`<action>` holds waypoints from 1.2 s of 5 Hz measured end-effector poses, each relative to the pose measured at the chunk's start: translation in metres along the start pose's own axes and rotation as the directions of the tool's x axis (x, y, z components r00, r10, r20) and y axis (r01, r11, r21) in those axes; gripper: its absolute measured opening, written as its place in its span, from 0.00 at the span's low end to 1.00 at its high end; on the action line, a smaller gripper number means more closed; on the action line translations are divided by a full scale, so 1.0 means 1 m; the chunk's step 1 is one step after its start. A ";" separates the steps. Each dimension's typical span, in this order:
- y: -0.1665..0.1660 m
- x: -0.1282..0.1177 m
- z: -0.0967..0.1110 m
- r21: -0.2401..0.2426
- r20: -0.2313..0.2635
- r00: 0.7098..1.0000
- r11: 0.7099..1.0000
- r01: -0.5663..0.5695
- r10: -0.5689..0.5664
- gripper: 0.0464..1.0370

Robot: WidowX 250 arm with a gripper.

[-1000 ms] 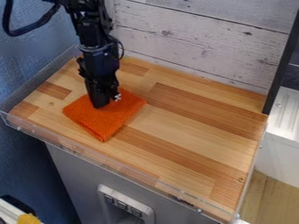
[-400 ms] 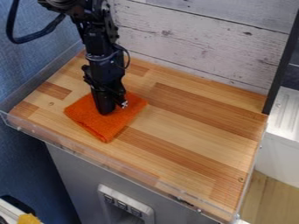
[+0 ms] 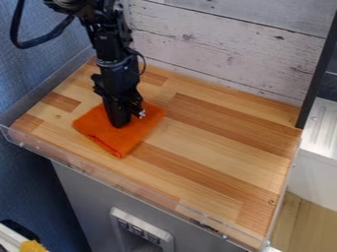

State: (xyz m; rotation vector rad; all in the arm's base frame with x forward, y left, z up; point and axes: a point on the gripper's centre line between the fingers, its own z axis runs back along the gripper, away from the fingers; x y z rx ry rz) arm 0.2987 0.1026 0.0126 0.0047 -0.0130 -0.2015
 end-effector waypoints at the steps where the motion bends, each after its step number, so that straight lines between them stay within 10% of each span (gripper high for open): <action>1: 0.018 -0.005 0.001 -0.007 -0.012 0.999 0.999 -0.047 0.047 0.02; 5: 0.054 -0.016 0.003 -0.023 -0.036 0.981 0.981 -0.193 0.192 0.04; 6: 0.061 -0.018 0.010 -0.025 -0.045 0.978 0.978 -0.205 0.203 0.20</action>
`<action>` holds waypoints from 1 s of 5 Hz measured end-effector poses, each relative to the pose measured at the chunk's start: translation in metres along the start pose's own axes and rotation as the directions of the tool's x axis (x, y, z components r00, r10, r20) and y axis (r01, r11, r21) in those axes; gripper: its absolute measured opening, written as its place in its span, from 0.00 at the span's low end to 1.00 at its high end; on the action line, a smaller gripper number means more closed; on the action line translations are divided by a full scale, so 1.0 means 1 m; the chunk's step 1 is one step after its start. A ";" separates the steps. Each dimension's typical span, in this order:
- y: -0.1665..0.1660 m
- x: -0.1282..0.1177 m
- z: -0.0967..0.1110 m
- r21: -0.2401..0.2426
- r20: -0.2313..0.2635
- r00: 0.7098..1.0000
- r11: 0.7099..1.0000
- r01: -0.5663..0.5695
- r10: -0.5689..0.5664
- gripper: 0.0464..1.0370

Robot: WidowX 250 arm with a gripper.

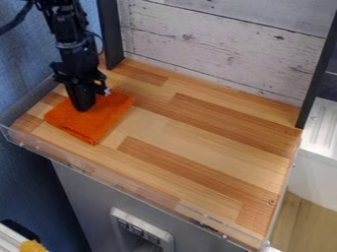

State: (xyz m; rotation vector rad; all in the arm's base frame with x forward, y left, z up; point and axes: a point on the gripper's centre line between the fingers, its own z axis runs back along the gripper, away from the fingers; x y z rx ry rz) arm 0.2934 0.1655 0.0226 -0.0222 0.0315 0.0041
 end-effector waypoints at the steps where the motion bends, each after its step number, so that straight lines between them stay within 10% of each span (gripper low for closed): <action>1: -0.006 -0.003 0.009 -0.003 -0.019 0.999 1.000 -0.026 0.026 0.46; 3: -0.063 0.013 0.052 0.046 0.032 0.999 0.998 -0.035 0.034 0.96; 5: -0.118 0.018 0.074 0.060 0.055 0.998 0.998 -0.036 0.033 0.96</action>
